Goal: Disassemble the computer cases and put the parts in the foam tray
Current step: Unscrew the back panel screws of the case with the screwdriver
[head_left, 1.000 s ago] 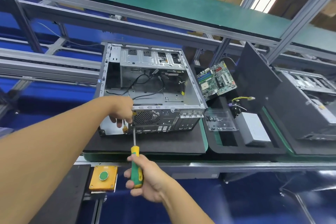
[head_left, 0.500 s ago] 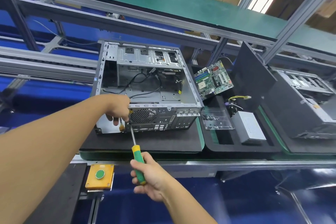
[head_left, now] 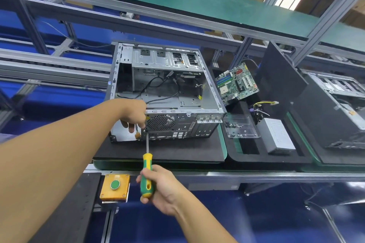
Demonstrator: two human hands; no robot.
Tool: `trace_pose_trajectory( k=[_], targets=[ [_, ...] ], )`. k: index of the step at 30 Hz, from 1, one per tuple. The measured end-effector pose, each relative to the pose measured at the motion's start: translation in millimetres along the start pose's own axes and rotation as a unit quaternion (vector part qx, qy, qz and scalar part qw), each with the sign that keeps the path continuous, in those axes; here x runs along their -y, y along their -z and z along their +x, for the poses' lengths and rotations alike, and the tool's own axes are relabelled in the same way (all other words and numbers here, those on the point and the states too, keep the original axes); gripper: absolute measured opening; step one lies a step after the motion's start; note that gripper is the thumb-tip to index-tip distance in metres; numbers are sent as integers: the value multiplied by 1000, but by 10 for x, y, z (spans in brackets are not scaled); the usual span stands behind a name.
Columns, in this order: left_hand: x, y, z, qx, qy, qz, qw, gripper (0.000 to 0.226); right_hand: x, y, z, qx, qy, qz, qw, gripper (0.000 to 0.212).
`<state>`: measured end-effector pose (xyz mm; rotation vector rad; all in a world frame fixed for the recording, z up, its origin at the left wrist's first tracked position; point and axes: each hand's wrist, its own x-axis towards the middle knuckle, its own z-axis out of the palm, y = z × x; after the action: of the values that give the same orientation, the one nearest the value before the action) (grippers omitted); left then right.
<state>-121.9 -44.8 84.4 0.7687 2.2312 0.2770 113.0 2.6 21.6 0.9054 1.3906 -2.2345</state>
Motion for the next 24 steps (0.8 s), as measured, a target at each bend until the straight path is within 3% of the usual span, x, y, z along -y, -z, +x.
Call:
trace_pose_trajectory(
  k=[4, 14, 21, 24],
  targets=[
    [3, 5, 10, 0, -2, 2, 1000, 14, -80, 12, 24, -68, 21, -73, 995, 17],
    [1, 8, 6, 1, 0, -5, 1000, 14, 50, 92, 15, 38, -49, 57, 996, 40],
    [-13, 6, -18, -3, 3, 5, 1000, 15, -120, 73, 16, -43, 51, 12, 998, 18],
    [-25, 7, -31, -3, 4, 3, 1000, 15, -125, 86, 13, -80, 53, -7, 995, 23]
  ],
)
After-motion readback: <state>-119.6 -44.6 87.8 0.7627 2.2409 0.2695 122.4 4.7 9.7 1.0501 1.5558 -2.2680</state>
